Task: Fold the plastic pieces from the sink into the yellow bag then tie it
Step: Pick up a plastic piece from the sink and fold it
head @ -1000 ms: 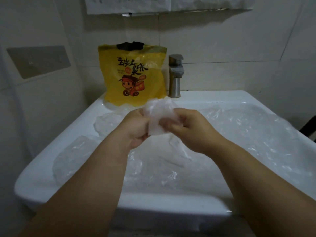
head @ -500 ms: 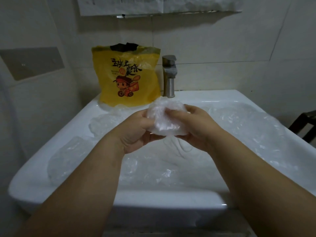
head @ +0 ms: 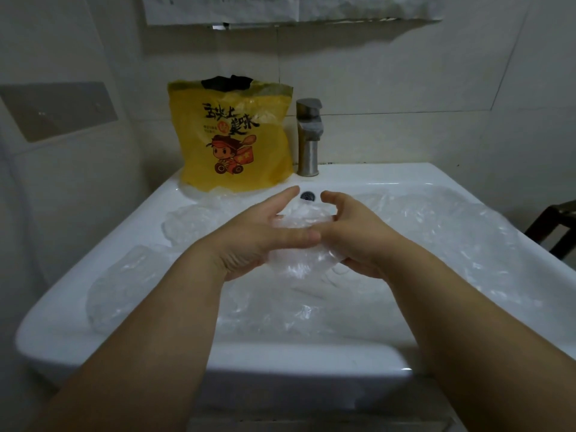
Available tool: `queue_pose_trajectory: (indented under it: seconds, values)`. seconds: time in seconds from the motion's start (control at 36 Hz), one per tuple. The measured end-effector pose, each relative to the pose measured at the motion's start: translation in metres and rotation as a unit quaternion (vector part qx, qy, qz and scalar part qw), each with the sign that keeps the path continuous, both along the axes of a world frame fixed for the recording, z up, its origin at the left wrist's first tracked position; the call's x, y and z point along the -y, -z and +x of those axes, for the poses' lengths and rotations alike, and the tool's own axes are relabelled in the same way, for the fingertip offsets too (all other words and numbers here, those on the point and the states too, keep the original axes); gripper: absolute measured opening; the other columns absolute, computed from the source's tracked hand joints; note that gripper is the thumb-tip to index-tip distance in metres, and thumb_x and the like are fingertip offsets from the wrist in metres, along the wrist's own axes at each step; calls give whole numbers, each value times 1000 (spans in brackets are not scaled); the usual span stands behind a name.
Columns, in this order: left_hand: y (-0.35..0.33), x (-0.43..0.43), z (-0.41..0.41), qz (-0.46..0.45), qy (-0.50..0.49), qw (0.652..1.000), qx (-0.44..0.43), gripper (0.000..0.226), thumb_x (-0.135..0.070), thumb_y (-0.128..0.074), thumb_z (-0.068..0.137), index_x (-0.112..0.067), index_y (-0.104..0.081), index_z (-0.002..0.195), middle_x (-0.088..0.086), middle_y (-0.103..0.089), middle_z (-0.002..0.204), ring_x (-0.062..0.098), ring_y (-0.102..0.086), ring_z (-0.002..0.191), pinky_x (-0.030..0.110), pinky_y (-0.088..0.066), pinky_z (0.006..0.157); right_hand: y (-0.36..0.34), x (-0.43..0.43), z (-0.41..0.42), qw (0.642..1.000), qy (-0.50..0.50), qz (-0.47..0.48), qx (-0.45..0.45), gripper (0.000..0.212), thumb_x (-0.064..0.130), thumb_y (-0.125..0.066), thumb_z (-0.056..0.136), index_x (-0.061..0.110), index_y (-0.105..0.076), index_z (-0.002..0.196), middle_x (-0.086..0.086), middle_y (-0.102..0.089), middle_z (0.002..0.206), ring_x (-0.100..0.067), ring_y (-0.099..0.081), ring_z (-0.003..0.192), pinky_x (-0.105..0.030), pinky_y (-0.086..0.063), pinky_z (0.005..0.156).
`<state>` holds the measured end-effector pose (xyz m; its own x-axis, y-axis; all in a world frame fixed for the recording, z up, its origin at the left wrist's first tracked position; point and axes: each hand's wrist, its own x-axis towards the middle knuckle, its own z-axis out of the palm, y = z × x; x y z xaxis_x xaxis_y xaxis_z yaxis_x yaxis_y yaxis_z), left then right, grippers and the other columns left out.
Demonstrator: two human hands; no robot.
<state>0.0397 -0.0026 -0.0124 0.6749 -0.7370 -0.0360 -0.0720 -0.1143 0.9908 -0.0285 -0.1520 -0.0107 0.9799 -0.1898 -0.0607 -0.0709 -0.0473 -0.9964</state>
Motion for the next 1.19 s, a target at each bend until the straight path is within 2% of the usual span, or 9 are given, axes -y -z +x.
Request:
queue_pose_trajectory:
  seconds: [0.14, 0.25, 0.47, 0.58, 0.67, 0.86, 0.92, 0.97, 1.19]
  values:
    - [1, 5, 3, -41, -82, 996, -6, 63, -36, -83, 66, -30, -62, 125, 2, -70, 117, 18, -67, 108, 41, -51, 98, -3, 0, 0, 1000, 1, -11, 0, 92, 7, -79, 73, 23, -27, 147, 3, -53, 96, -18, -66, 82, -26, -58, 64]
    - [1, 10, 7, -116, -179, 977, -25, 23, -17, -61, 92, -15, -68, 114, 8, -71, 113, 24, -64, 113, 42, -50, 99, -2, 0, 3, 998, 4, 62, 0, 81, 10, -78, 75, 20, -34, 141, -5, -56, 109, -26, -65, 95, -37, -57, 82]
    - [-1, 10, 13, -215, -207, 952, -69, 30, -8, -58, 92, -5, -63, 121, 9, -73, 103, 18, -70, 92, 30, -58, 81, -4, -1, 5, 983, 39, 179, 19, 12, 6, -58, 91, 0, -62, 101, -25, -66, 110, -34, -65, 95, -35, -58, 80]
    - [1, 8, 13, -177, -153, 970, -62, 26, -3, -59, 89, -1, -65, 114, 10, -73, 96, 17, -69, 87, 27, -57, 79, -9, 7, 4, 955, 55, 279, 91, 16, 9, -54, 93, 3, -67, 102, -13, -72, 94, -19, -71, 77, -29, -59, 66]
    - [1, 8, 12, -173, -157, 971, -53, 24, 0, -59, 89, 1, -65, 112, 11, -74, 95, 18, -71, 84, 27, -59, 75, -7, 7, 2, 967, 9, 246, 68, 26, 16, -55, 95, 2, -61, 116, -16, -70, 110, -27, -70, 94, -33, -59, 73]
    - [-1, 6, 8, -175, -128, 970, -114, 42, -11, -66, 73, 9, -62, 110, 24, -62, 110, 29, -59, 102, 35, -53, 91, -8, 7, 2, 973, 45, 208, 89, 18, -6, -53, 91, -3, -64, 105, -16, -70, 94, -21, -71, 75, -26, -58, 63]
    - [1, 6, 9, -149, -119, 974, -122, 15, -6, -66, 76, 4, -69, 87, 22, -64, 91, 28, -60, 91, 31, -56, 82, -9, 9, 0, 975, 41, 202, 83, 15, -7, -54, 91, -1, -65, 98, -15, -70, 90, -20, -71, 72, -26, -59, 62]
    - [3, 6, 13, -145, -131, 973, -124, 18, 0, -61, 85, -4, -68, 69, 14, -61, 74, 20, -60, 75, 28, -58, 72, -9, 8, -1, 977, 37, 195, 82, 14, -7, -54, 90, 0, -65, 92, -14, -70, 86, -20, -70, 71, -28, -60, 64]
    - [-2, 5, 12, -195, -111, 964, -144, 37, 9, -45, 93, 6, -53, 129, 24, -62, 123, 26, -64, 103, 29, -59, 78, -12, 11, -6, 978, 8, 203, 53, 26, -12, -42, 93, 2, -59, 80, -12, -65, 76, -21, -63, 72, -28, -58, 68]
